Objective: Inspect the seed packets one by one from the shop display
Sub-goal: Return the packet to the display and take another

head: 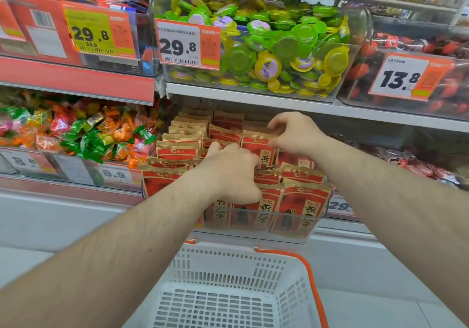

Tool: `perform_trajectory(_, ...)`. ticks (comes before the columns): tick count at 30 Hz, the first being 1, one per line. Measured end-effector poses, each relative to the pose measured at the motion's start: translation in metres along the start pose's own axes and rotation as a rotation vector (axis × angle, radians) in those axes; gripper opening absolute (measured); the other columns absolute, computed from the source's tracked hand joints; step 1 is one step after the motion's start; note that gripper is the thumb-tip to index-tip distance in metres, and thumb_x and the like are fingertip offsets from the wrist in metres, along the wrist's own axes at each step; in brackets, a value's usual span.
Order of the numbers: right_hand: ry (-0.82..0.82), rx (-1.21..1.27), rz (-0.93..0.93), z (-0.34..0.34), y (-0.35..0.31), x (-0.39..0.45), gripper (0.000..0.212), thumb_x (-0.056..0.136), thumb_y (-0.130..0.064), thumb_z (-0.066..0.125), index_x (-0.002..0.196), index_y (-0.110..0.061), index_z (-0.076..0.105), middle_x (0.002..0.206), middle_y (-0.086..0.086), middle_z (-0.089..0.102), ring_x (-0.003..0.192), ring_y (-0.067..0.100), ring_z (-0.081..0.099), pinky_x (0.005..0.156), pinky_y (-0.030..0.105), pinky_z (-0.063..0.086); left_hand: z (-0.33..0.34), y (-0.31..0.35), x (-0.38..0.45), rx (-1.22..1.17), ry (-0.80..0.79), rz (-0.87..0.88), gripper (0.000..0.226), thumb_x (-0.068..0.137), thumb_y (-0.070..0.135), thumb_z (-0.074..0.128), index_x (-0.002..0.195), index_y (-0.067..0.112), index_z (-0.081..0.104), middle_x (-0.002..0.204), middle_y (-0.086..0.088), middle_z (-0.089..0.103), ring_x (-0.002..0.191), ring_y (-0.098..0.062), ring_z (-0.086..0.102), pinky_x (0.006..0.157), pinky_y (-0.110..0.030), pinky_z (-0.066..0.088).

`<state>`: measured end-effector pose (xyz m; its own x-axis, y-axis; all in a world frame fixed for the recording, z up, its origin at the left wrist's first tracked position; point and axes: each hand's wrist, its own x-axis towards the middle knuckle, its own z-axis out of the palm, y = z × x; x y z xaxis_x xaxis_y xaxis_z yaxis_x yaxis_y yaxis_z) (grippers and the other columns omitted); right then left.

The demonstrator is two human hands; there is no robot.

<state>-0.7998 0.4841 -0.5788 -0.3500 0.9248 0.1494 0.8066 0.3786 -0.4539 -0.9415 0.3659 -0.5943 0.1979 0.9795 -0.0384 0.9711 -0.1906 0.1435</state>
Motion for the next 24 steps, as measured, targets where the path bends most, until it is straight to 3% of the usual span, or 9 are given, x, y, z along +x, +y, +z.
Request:
perform_trajectory(3, -0.003, -0.145, -0.117, 0.004, -0.004, 0.007, 0.027, 0.078, -0.02, 0.074, 0.103, -0.029, 0.07, 0.097, -0.007, 0.062, 0.091, 0.014, 0.059, 0.082, 0.027, 0.05, 0.0, 0.0, -0.001, -0.003, 0.001, 0.006, 0.043, 0.079, 0.04, 0.057, 0.119, 0.025, 0.06, 0.119, 0.005, 0.059, 0.117, -0.021, 0.045, 0.102, -0.049, 0.027)
perform_trajectory(8, -0.036, -0.322, -0.15, 0.012, -0.011, 0.015, 0.011, 0.086, -0.02, 0.07, 0.092, -0.028, 0.071, 0.098, -0.002, 0.065, 0.094, 0.022, 0.061, 0.076, 0.03, 0.049, 0.001, 0.002, -0.003, -0.001, 0.006, 0.008, 0.031, 0.08, 0.039, 0.057, 0.106, 0.024, 0.061, 0.108, 0.007, 0.06, 0.108, -0.02, 0.049, 0.101, -0.049, 0.027)
perform_trajectory(13, -0.02, -0.37, -0.111, 0.017, -0.02, 0.023, 0.023, 0.085, -0.014, 0.071, 0.075, -0.032, 0.059, 0.099, 0.0, 0.069, 0.098, 0.024, 0.063, 0.073, 0.027, 0.043, 0.003, 0.004, -0.004, 0.028, 0.019, 0.004, 0.035, 0.081, 0.042, 0.057, 0.11, 0.022, 0.061, 0.114, 0.006, 0.058, 0.11, -0.02, 0.048, 0.102, -0.049, 0.027)
perform_trajectory(16, -0.054, -0.384, -0.087, 0.013, -0.023, 0.022, 0.012, 0.086, -0.016, 0.069, 0.086, -0.028, 0.067, 0.103, 0.0, 0.069, 0.1, 0.023, 0.063, 0.073, 0.028, 0.045, 0.004, 0.005, -0.008, 0.076, 0.041, -0.017, 0.049, 0.082, 0.046, 0.056, 0.125, 0.023, 0.058, 0.131, 0.004, 0.053, 0.124, -0.022, 0.042, 0.108, -0.053, 0.023)
perform_trajectory(19, -0.002, -0.398, -0.099, 0.009, -0.022, 0.012, 0.026, 0.084, -0.022, 0.065, 0.111, -0.023, 0.065, 0.11, 0.004, 0.064, 0.102, 0.028, 0.062, 0.076, 0.033, 0.051, 0.01, 0.009, -0.014, 0.163, 0.093, -0.063, 0.062, 0.084, 0.053, 0.053, 0.141, 0.027, 0.049, 0.148, -0.001, 0.04, 0.139, -0.025, 0.028, 0.114, -0.059, 0.016)
perform_trajectory(21, -0.001, -0.344, -0.145, 0.005, -0.025, 0.0, 0.014, 0.081, -0.024, 0.064, 0.094, -0.023, 0.061, 0.097, 0.0, 0.06, 0.09, 0.025, 0.061, 0.068, 0.032, 0.048, 0.015, 0.011, -0.02, 0.185, 0.171, -0.09, 0.063, 0.084, 0.054, 0.052, 0.141, 0.027, 0.048, 0.148, -0.002, 0.039, 0.14, -0.026, 0.026, 0.115, -0.061, 0.015)
perform_trajectory(24, -0.27, -0.112, -0.109, -0.001, -0.032, -0.018, 0.005, 0.075, -0.025, 0.064, 0.075, -0.023, 0.068, 0.083, -0.001, 0.065, 0.072, 0.019, 0.061, 0.058, 0.029, 0.048, 0.023, 0.013, -0.026, 0.161, 0.292, -0.127, 0.06, 0.083, 0.052, 0.053, 0.137, 0.026, 0.052, 0.145, -0.002, 0.041, 0.139, -0.026, 0.026, 0.115, -0.059, 0.015)
